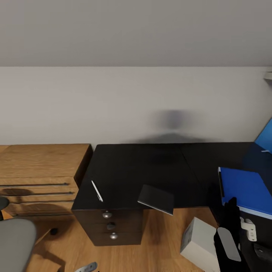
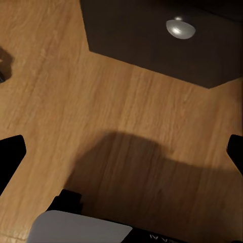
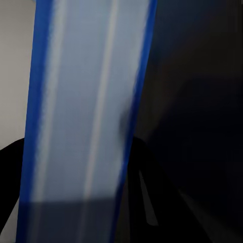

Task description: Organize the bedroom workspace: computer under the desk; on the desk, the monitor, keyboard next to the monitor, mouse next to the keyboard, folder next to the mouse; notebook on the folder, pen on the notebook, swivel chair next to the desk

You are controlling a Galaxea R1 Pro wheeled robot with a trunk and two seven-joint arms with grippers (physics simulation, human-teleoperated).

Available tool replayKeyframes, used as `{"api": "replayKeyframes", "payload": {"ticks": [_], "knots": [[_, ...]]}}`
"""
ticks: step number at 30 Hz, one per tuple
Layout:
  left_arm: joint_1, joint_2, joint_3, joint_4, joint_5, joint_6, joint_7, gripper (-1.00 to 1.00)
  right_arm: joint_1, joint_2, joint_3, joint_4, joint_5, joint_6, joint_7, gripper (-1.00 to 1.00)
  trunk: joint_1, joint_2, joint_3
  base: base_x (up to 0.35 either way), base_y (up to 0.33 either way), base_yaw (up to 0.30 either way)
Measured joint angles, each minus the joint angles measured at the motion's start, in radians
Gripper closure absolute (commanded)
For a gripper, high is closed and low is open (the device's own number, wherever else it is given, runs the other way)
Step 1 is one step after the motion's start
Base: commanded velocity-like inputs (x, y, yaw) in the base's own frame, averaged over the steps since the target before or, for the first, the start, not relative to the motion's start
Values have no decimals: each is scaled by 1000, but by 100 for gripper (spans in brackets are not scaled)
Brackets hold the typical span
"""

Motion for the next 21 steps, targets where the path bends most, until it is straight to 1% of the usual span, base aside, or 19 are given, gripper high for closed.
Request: {"api": "replayKeyframes", "payload": {"ticks": [6, 9, 10, 12, 14, 16, 17, 19, 21], "knots": [[0, 0, 0, 0, 0, 0, 0, -100, 0, 0, 2, 0, 0, 1, -1, 100, 0, 0, 0, 0, 0, -230], [0, 0, 0, 0, 0, 0, 0, -100, 0, 0, 4, 0, 0, 13, -2, 100, 0, 0, 0, 0, 0, -84], [0, 0, 0, 0, 0, 0, 0, -100, 0, -1, 4, 0, 0, 30, -1, 100, 0, 0, 0, 0, 0, -23], [0, -1, 0, 0, -1, 0, 0, -100, 0, -1, 3, -1, 0, 94, 0, 100, 0, 0, 0, 0, 0, -7], [0, -1, 0, -1, -1, 0, 0, -100, 0, -5, 1, -3, 0, 117, -1, 100, 0, 0, 0, 0, 0, -3], [0, 0, 0, 0, -1, 0, 0, -100, 0, -19, -1, -2, 0, 143, -2, 100, 0, 0, 0, 0, 0, -1], [0, -1, 0, -1, -1, 0, 0, -100, 0, -32, -3, -2, -1, 180, -2, 100, 0, 0, 0, 0, 0, 0], [0, -1, 0, -1, -1, 0, 0, -100, 0, -42, -7, -2, -6, 234, -3, 100, 0, 0, 0, 0, 0, 0], [0, -1, 0, 0, 0, 0, 0, -100, 0, -48, -13, -2, -29, 272, -5, 100, 0, 0, 0, 0, 0, 0]]}}
